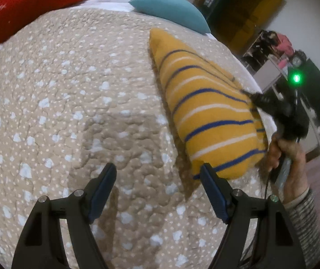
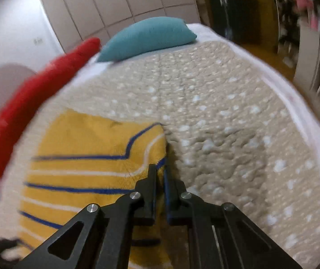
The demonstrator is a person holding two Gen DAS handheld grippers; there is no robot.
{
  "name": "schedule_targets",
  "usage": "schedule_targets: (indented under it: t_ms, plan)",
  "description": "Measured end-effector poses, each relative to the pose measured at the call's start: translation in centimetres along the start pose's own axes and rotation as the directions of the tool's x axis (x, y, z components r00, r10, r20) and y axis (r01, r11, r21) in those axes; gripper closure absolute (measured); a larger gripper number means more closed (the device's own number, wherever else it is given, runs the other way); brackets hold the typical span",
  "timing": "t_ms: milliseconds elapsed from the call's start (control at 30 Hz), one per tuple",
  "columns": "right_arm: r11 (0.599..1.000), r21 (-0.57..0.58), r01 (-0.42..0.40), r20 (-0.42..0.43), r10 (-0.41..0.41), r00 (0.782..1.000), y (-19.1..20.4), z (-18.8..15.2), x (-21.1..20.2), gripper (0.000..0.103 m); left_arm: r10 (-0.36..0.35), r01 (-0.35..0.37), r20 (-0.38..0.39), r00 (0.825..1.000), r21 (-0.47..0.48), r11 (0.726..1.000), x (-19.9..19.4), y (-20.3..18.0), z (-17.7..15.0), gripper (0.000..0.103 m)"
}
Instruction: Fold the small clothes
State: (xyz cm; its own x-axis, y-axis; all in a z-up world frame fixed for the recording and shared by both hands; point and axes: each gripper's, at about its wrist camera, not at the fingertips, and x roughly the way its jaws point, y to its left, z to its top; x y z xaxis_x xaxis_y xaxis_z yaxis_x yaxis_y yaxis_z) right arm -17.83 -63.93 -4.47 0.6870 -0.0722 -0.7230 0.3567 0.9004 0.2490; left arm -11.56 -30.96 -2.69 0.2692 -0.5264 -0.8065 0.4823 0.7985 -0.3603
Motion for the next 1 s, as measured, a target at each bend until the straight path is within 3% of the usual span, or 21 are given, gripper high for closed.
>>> schedule_targets:
  t_ms: [167, 233, 300, 400, 500, 533, 567, 600, 700, 800, 867, 933, 1000]
  plan:
    - [0.995, 0.076, -0.066, 0.047, 0.063, 0.997, -1.5, -1.9, -2.8, 0.088, -0.042, 0.042, -0.003, 0.999, -0.032, 0.999, 0.4, 1.0, 0.4, 0.027]
    - [0.982, 0.133, -0.133, 0.07, 0.124, 0.99, -2.7, -3.4, -4.5, 0.079, -0.111, 0.112, 0.016, 0.994, -0.054, 0.992, 0.4, 1.3, 0.9, 0.025]
    - [0.961, 0.184, -0.205, 0.097, 0.19, 0.977, -3.6, -5.1, -6.0, 0.063, -0.16, 0.161, 0.032, 0.987, -0.06, 0.985, 0.6, 0.9, 1.4, 0.017]
    - [0.927, 0.248, -0.283, 0.111, 0.263, 0.958, -4.2, -7.7, -6.6, 0.063, -0.207, 0.207, 0.005, 0.978, -0.028, 0.978, 2.0, -0.8, 2.4, 0.016]
    - [0.888, 0.296, -0.353, 0.094, 0.34, 0.936, -4.0, -9.4, -6.0, 0.07, -0.126, 0.128, -0.053, 0.991, 0.037, 0.991, 3.9, -2.9, 3.0, 0.018]
    - [0.877, 0.304, -0.372, 0.082, 0.365, 0.928, -3.8, -9.8, -5.6, 0.073, -0.058, 0.064, -0.078, 0.995, 0.073, 0.995, 4.7, -3.6, 3.3, 0.024]
    - [0.865, 0.312, -0.393, 0.069, 0.392, 0.917, -3.4, -10.2, -5.2, 0.076, -0.035, 0.044, -0.093, 0.995, 0.097, 0.994, 5.1, -3.8, 3.6, 0.045]
    - [0.852, 0.32, -0.414, 0.064, 0.416, 0.907, -3.1, -10.6, -5.1, 0.076, -0.035, 0.048, -0.117, 0.992, 0.117, 0.992, 5.3, -4.0, 4.0, 0.054]
    - [0.828, 0.318, -0.462, 0.081, 0.462, 0.883, -3.0, -11.5, -5.7, 0.076, 0.022, -0.002, -0.115, 0.993, 0.17, 0.985, 4.7, -4.2, 4.5, 0.055]
    - [0.848, 0.323, -0.42, 0.083, 0.417, 0.905, -3.9, -12.2, -6.1, 0.076, 0.049, -0.028, -0.102, 0.994, 0.206, 0.978, 4.5, -4.4, 3.9, 0.054]
    - [0.85, 0.36, -0.385, 0.081, 0.383, 0.92, -5.2, -12.9, -5.9, 0.077, 0.031, -0.013, -0.095, 0.995, 0.185, 0.983, 4.4, -4.0, 3.5, 0.052]
    - [0.799, 0.413, -0.437, 0.102, 0.437, 0.894, -6.6, -13.3, -5.5, 0.077, -0.004, 0.015, -0.082, 0.997, 0.135, 0.991, 4.4, -2.8, 3.0, 0.043]
    - [0.791, 0.415, -0.45, 0.108, 0.449, 0.887, -7.0, -13.5, -5.5, 0.077, -0.062, 0.067, -0.063, 0.996, 0.079, 0.995, 4.3, -1.4, 2.3, 0.036]
